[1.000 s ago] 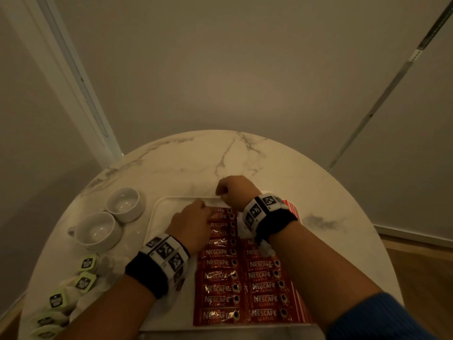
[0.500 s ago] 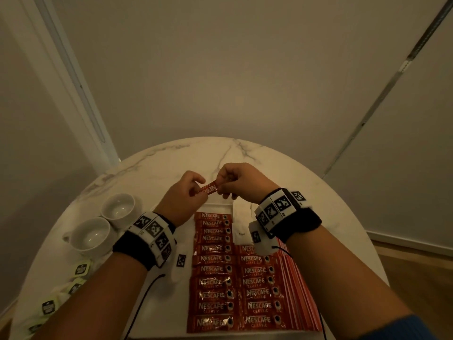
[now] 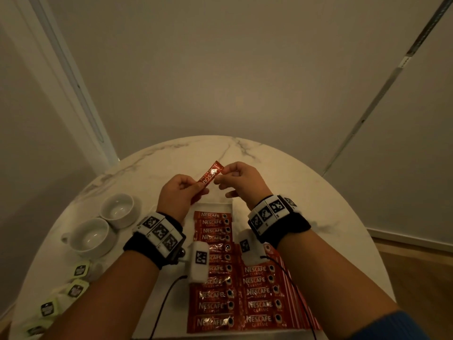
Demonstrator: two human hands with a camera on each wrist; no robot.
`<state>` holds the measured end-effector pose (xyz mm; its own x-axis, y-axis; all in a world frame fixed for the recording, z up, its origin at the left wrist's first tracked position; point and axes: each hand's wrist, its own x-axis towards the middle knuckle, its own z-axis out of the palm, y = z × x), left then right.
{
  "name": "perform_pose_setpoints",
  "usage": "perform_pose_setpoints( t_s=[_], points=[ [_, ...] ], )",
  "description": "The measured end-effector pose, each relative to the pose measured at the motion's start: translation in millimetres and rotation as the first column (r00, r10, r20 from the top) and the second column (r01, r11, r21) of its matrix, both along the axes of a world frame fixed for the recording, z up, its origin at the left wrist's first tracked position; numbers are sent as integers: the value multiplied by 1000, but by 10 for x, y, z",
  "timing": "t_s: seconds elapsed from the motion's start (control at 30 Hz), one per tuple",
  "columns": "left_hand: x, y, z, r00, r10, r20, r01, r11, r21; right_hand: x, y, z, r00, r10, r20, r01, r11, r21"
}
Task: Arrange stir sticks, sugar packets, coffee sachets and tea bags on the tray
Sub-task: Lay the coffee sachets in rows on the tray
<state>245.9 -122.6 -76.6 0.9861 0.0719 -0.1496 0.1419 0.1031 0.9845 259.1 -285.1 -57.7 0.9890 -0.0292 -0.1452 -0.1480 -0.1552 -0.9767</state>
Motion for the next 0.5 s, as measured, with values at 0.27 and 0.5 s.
perform_pose_setpoints(
  t_s=[0.27, 0.5],
  points=[
    [38, 35, -125, 991, -131, 24, 113, 922, 372, 100, 56, -40, 995, 43, 92, -30, 989, -143],
    [56, 151, -418, 869, -366, -334, 449, 296, 843, 255, 119, -238, 975, 215, -46, -197, 758, -622]
  ],
)
